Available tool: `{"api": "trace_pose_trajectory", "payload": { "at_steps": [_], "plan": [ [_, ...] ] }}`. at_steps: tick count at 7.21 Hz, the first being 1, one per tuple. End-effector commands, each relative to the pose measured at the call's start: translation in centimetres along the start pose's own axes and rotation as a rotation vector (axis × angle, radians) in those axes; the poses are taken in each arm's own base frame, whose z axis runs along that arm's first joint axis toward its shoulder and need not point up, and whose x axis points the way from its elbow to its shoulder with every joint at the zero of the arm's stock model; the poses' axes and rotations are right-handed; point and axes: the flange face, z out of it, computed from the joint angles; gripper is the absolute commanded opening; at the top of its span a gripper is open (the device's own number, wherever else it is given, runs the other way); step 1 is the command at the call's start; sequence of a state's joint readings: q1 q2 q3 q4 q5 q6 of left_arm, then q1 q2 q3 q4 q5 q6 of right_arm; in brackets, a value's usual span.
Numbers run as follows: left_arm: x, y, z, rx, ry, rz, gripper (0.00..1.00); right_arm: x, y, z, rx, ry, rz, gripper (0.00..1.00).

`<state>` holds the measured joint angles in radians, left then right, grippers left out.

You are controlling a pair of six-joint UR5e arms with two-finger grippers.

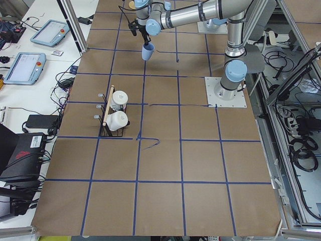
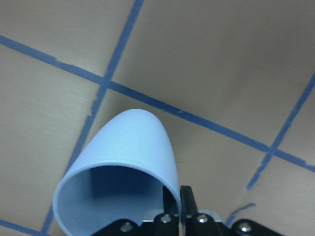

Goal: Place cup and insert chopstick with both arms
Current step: 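Carry the blue cup to center with left gripper while right grasps the chopstick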

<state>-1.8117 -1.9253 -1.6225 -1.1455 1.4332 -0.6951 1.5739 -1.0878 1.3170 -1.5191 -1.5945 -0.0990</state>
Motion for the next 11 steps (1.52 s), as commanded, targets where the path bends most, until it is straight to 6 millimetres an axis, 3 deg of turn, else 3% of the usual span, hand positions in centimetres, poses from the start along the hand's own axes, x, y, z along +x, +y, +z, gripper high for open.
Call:
{"api": "trace_pose_trajectory", "payload": {
  "at_steps": [1,2,3,5,7,8,9,10,11],
  "plan": [
    [5.0,-1.6,1.7,0.030,0.045,0.010,0.00,0.0,-0.6,-0.3,0.008,-0.001,0.003,0.73],
    [7.1,-1.6,2.5,0.027,0.055,0.035,0.00,0.1,-0.7,-0.7,0.018,0.001,0.003,0.70],
    [8.2,-1.8,3.4,0.021,0.054,0.044,0.00,0.1,-0.7,-0.7,0.018,0.004,0.003,0.61],
    [9.1,-0.8,4.7,0.009,0.043,0.068,0.00,0.1,-0.5,-1.0,0.021,0.003,0.000,0.41],
    [9.1,-1.0,4.5,0.018,0.040,0.073,0.99,0.1,-0.2,-1.1,0.020,0.006,0.000,0.26],
    [9.4,-1.4,3.5,0.036,0.050,0.079,1.00,0.1,-0.2,-1.2,0.021,0.004,0.000,0.20],
    [9.5,-2.0,1.0,0.067,0.069,0.099,1.00,0.0,0.4,-2.1,0.036,0.006,0.000,0.16],
    [7.5,-3.8,-1.2,0.113,0.032,0.156,1.00,0.0,0.8,-2.8,0.049,0.004,0.000,0.14],
    [5.7,-3.6,-4.1,0.121,0.001,0.226,1.00,0.0,1.0,-3.0,0.052,0.004,0.001,0.08]
  ]
}}
